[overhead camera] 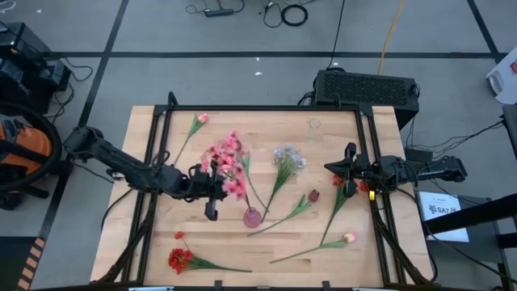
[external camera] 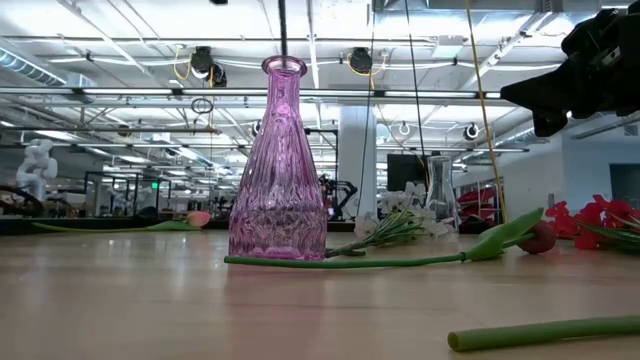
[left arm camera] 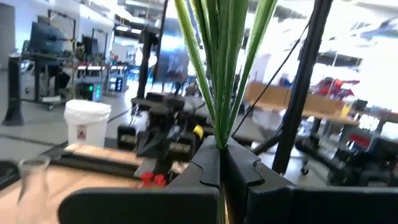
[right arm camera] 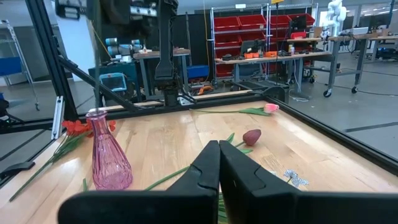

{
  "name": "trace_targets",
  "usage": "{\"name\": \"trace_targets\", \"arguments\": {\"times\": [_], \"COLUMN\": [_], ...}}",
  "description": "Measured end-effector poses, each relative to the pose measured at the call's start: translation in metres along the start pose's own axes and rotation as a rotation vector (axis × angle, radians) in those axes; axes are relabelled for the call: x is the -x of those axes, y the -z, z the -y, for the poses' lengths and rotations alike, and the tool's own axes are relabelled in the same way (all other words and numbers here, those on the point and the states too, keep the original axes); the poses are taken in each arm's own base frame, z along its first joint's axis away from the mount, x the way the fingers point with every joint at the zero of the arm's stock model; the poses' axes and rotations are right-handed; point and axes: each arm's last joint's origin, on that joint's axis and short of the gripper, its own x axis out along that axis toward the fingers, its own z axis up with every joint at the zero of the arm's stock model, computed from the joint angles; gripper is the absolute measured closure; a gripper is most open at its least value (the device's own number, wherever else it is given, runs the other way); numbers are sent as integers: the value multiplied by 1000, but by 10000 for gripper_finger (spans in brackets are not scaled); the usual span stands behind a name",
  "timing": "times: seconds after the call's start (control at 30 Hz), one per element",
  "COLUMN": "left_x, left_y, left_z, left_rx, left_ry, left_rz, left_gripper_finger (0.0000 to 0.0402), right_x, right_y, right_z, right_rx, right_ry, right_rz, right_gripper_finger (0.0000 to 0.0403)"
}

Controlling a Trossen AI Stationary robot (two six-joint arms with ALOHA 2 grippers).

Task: Sort flowers into vase by color
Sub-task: Put the pink flowers into the purple vase

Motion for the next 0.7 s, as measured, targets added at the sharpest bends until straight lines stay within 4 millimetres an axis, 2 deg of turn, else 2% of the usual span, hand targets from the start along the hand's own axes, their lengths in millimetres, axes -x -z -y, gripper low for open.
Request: {"name": "trace_targets", "arguments": {"times": [0.23, 0.37, 0.7], "left_x": [3, 0, -11], "left_y": [12, 21, 61], "left_z": [-1, 0, 2], "left_rx": [-16, -81, -130], "left_ry": [-2, 20, 37], "left_rz": [-36, -69, -201], "left_gripper_finger": [401, 401, 402], "right_x": [0, 0, 0], "right_y": [0, 0, 0], "right_z": [0, 0, 0], "right_rx": [0, 0, 0], "right_ry": [0, 0, 0], "right_rz": [0, 0, 0], "right_gripper_finger": [403, 403, 403]}}
